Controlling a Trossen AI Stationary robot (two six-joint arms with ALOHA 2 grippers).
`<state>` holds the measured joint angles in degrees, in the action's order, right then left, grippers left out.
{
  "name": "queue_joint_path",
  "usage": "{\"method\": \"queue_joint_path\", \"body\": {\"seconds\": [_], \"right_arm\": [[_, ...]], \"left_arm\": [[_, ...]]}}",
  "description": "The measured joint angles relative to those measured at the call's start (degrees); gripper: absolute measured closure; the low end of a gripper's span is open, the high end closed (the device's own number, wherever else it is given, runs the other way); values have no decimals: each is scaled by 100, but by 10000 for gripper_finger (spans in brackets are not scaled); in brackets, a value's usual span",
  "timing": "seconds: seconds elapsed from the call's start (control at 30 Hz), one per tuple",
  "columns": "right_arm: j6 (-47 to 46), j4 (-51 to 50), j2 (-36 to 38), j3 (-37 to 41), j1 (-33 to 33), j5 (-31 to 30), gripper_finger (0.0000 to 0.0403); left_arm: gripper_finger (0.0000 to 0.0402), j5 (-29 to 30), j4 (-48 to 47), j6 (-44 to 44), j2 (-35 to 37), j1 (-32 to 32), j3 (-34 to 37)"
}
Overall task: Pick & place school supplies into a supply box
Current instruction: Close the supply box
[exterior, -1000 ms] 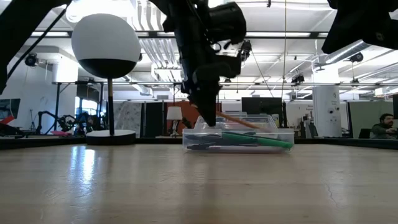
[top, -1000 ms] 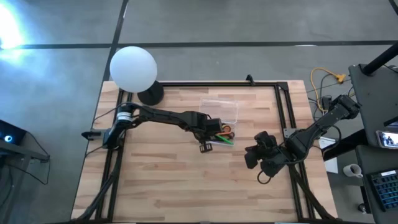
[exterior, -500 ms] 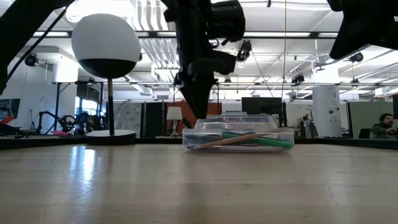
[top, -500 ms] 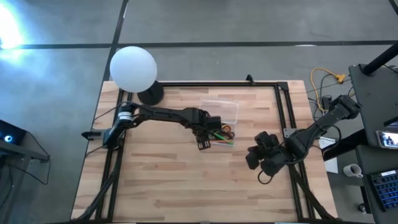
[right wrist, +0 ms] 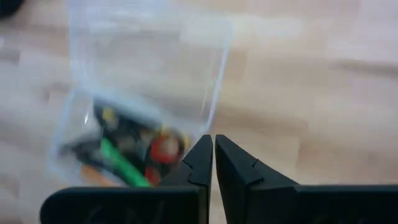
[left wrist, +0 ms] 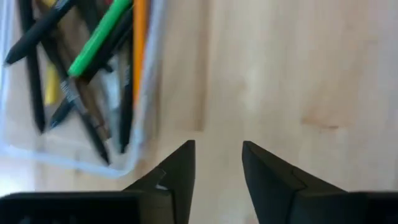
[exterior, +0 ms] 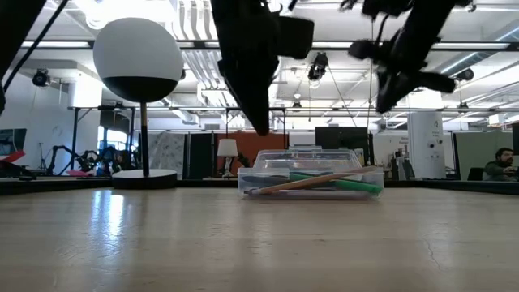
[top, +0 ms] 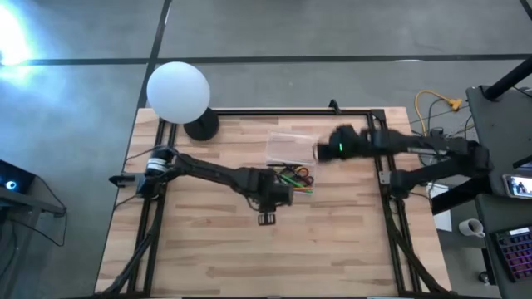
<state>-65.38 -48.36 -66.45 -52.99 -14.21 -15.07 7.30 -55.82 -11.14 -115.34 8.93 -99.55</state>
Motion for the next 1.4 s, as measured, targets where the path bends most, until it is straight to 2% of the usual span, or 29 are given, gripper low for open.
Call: {"method": "queue_joint_path", "body": {"seconds": [0.13,0.23,0.33,0.4,0.5,0.73,0.87,1.0,1.2,1.4], "right_arm": [[722,661,-223,0,-1536,455,390],[1127,1235,-507,-15,-2552,1126,390],[1404,1732,-964,-79,-3291,2015,390],[1519,1840,-1373,-258,-3552,2389,390],[1647,1714,-2046,-669,-3664,2480,390],[2165,1345,-3487,-2124,-3657,2902,390],[2338,667,-4200,-3002,-3671,2947,390],[2642,-81,-4886,-3639,-3674,3283,390],[2980,-1021,-5553,-4021,-3613,3620,390],[3247,-1266,-5585,-4009,-3565,3725,390]], "left_arm": [[312,-273,821,-98,136,142,439],[342,-558,1652,-161,175,196,837],[371,-581,2477,-415,182,159,1311],[384,-576,2926,-778,180,68,1600],[394,-514,3375,-1179,182,-43,1914],[395,-218,3427,-2001,180,-160,2129],[395,47,3459,-2305,163,-160,2152],[395,118,3489,-2463,103,-160,2161],[395,323,3487,-2611,93,-182,2258],[395,344,3509,-2633,93,-263,2356]]}}
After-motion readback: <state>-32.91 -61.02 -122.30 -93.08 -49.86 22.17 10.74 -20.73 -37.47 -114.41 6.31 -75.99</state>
